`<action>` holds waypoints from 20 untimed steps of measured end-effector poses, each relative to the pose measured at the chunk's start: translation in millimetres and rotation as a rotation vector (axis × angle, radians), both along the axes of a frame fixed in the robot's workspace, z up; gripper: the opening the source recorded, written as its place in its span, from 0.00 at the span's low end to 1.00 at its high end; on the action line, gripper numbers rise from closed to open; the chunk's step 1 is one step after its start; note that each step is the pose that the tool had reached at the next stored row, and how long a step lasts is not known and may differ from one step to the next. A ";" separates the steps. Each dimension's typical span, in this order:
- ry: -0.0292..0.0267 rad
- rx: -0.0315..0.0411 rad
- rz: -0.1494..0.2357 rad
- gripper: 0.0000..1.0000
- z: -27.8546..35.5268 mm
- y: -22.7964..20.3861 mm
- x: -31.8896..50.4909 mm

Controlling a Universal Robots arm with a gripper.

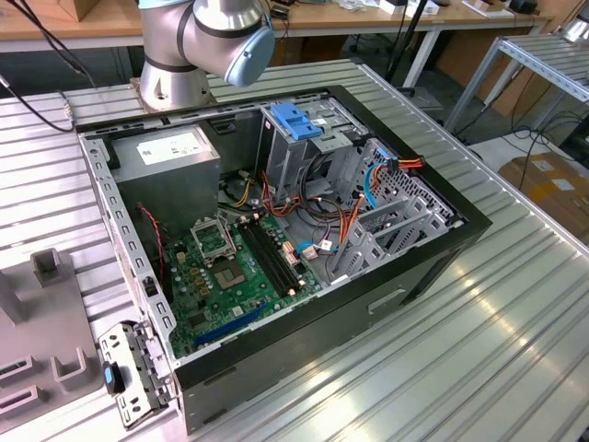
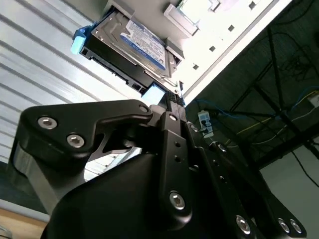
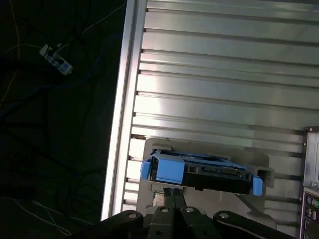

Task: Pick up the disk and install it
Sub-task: 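Pick up the disk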

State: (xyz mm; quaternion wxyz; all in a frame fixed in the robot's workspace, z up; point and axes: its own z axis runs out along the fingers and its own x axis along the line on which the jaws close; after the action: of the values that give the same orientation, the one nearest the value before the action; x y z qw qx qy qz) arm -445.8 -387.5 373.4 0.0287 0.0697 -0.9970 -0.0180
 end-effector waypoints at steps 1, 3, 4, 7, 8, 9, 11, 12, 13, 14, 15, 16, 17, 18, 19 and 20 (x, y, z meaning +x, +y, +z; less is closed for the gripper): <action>-0.0002 -0.0001 0.027 0.11 -0.2 0.0 -0.1; -0.0033 -0.0003 0.066 0.11 -0.5 0.1 -0.1; -0.0091 -0.0004 0.079 0.11 -1.2 0.1 -0.1; -0.0248 -0.0004 0.133 0.11 -3.3 0.1 0.0; -0.0249 -0.0001 0.158 0.11 -3.7 0.1 0.0; -0.0250 0.0002 0.181 0.11 -4.1 0.1 0.0; -0.0251 0.0007 0.225 0.11 -4.6 0.1 0.0; -0.0252 0.0011 0.252 0.11 -4.9 0.1 0.0; -0.0255 0.0012 0.268 0.11 -5.0 0.1 -0.1; -0.0257 0.0015 0.285 0.11 -5.2 0.1 -0.1; -0.0259 0.0016 0.304 0.11 -5.3 0.1 -0.1; -0.0263 0.0019 0.328 0.11 -5.6 0.1 -0.1; -0.0265 0.0021 0.346 0.11 -5.8 0.1 0.0; -0.0266 0.0025 0.372 0.11 -6.1 0.1 0.0; -0.0269 0.0027 0.392 0.11 -6.3 0.1 -0.1; -0.0271 0.0030 0.420 0.11 -6.6 0.1 -0.1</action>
State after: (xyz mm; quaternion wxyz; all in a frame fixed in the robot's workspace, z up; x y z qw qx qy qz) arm -445.8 -387.4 366.8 0.0183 0.2760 -0.9609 -0.0122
